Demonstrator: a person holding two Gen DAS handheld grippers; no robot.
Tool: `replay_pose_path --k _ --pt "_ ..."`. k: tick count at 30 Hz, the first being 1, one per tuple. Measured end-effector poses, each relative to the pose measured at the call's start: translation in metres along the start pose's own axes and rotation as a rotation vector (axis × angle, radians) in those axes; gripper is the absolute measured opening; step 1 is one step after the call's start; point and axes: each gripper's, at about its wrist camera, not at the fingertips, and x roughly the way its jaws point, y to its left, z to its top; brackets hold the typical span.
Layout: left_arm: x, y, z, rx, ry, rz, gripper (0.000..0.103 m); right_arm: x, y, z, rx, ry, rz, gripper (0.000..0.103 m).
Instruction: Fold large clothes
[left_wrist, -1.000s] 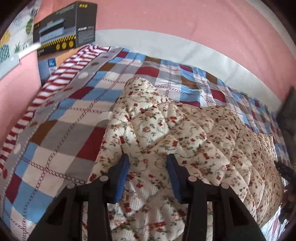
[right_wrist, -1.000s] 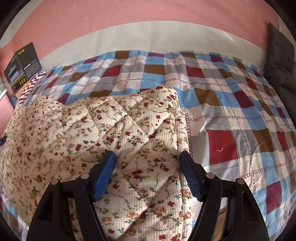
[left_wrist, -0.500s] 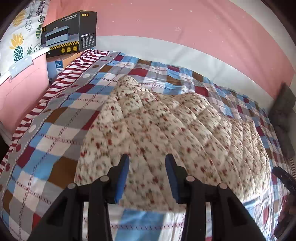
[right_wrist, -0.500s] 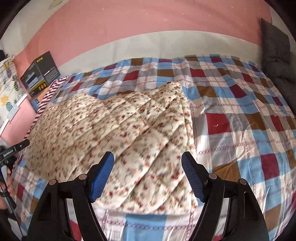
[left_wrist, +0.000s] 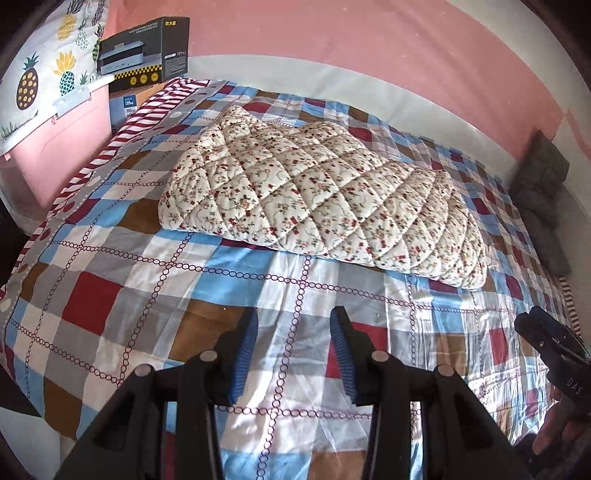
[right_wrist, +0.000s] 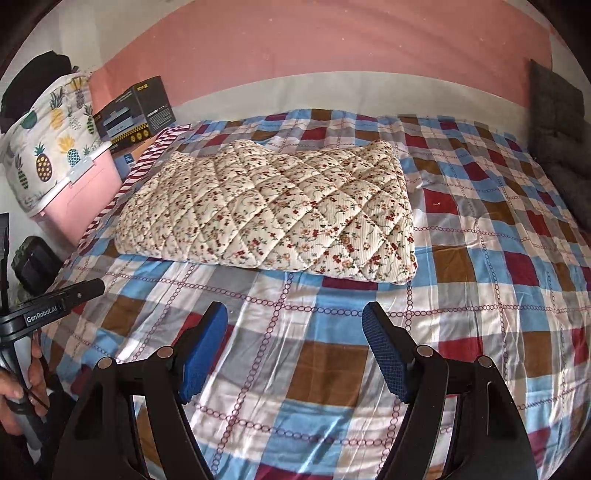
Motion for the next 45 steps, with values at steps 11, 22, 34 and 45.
replay_pose_path --k 11,22,34,45 --pt "-0.071 -0.035 -0.033 0.092 -0.051 0.019 0.049 -0.073 0.029 -0.029 -0.076 -0.059 -0.029 0.076" --pt "-0.085 -0.045 -0.065 0.106 -0.029 0.004 0.059 -0.101 0.047 -0.054 -0.112 -0.059 -0.023 0.076" --pt "-0.092 -0.044 -0.065 0.115 -0.051 0.047 0.066 -0.103 0.051 -0.059 -0.119 -0.056 -0.022 0.076" --pt "-0.094 -0.044 -0.067 0.110 -0.055 0.035 0.066 -0.103 0.052 -0.057 -0.120 -0.050 -0.025 0.076"
